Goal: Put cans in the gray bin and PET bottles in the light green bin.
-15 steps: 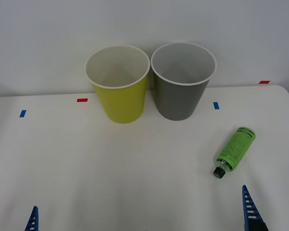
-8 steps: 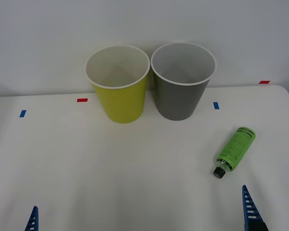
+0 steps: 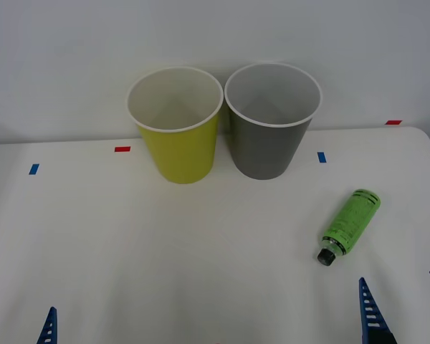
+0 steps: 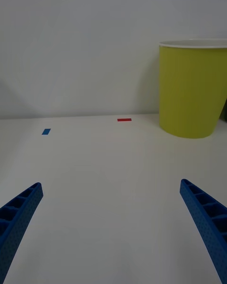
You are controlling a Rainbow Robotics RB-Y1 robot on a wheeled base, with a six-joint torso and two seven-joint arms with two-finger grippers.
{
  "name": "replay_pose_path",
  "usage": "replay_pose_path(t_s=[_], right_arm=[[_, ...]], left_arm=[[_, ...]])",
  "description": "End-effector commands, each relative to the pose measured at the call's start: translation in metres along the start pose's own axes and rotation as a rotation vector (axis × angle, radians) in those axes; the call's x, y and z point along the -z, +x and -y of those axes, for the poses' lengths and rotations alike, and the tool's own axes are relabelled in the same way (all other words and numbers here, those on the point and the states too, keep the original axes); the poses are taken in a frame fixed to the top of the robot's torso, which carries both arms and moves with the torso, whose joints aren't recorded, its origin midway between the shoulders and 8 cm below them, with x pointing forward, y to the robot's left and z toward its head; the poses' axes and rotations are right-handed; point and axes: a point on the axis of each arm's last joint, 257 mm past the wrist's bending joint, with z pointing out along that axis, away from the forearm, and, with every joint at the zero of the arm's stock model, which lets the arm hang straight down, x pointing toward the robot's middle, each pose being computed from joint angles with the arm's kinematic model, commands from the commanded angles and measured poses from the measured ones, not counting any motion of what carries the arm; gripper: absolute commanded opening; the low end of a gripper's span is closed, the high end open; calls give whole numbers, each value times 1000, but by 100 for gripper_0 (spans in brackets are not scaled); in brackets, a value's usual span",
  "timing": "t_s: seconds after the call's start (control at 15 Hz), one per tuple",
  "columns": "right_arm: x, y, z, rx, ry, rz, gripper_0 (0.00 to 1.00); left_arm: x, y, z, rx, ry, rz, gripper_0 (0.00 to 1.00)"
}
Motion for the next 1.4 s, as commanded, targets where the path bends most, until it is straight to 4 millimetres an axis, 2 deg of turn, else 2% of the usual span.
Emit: replay_pose_path(t_s=[0.07,0.33,0.47,0.6,1.07,1.4], right_arm=[[7,8,-13,-26,-8,-16,100],[5,8,-26,-64,-27,-15,100],[-8,7,-23,-86,-17,-27,95],[-26,7,-12,-101,10,-63,94],[-63,9,38,-59,99,-240,94],[-84,15,54,-153,158,-335,94]], left_arm=[[0,0,0,0,0,0,100],[0,0,0,0,0,0,100],[0,0,0,0,0,0,100],[0,0,0,0,0,0,100],[0,0,0,0,0,0,100],[0,0,0,0,0,0,100]])
